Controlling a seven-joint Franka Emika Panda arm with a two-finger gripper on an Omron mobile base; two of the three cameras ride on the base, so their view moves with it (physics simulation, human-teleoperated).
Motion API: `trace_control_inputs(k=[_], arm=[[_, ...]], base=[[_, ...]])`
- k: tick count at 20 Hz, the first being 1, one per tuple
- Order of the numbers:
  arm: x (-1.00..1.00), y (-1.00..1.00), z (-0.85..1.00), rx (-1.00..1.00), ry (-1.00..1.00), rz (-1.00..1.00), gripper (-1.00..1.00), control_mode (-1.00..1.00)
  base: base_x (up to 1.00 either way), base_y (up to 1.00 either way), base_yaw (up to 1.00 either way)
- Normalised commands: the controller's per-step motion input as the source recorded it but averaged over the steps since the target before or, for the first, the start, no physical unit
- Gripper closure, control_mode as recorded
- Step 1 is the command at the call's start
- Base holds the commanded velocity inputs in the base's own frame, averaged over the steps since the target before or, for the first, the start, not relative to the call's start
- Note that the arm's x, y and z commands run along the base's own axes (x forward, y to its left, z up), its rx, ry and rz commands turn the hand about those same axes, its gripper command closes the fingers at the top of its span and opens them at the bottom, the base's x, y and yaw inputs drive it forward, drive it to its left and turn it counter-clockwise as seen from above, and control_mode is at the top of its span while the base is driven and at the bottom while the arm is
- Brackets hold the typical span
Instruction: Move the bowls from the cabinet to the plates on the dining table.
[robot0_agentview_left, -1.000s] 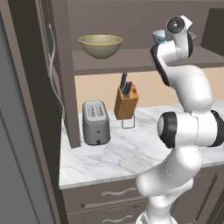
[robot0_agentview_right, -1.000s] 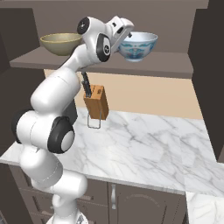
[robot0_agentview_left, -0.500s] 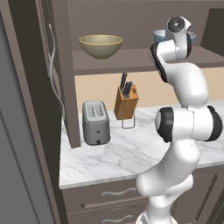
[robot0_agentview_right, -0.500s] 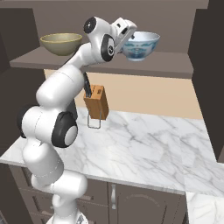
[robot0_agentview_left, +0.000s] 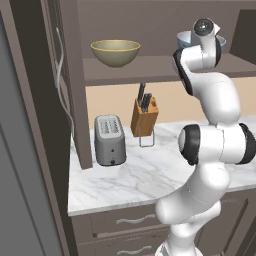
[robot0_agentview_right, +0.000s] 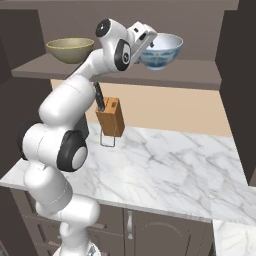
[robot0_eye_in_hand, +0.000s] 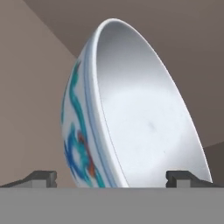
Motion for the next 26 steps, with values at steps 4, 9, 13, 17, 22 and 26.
trace_control_inputs(k=[4, 9, 13, 17, 22, 26], arm=[[0.0, -0.14, -0.7, 0.0, -0.01, 0.0, -1.0, -1.0], [0.0, 0.0, -0.52, 0.0, 0.0, 0.0, -1.0, -1.0], [0.0, 0.0, -0.59, 0.0, 0.0, 0.0, -1.0, -1.0], [0.04, 0.0, -0.52, 0.0, 0.01, 0.0, -1.0, -1.0], [0.12, 0.0, -0.5, 0.0, 0.0, 0.0, 1.0, -1.0], [0.18, 0.0, -0.47, 0.0, 0.02, 0.0, 1.0, -1.0]], base=[[0.0, 0.0, 0.0], [0.0, 0.0, 0.0], [0.0, 0.0, 0.0], [0.0, 0.0, 0.0], [0.0, 0.0, 0.0], [0.0, 0.0, 0.0]])
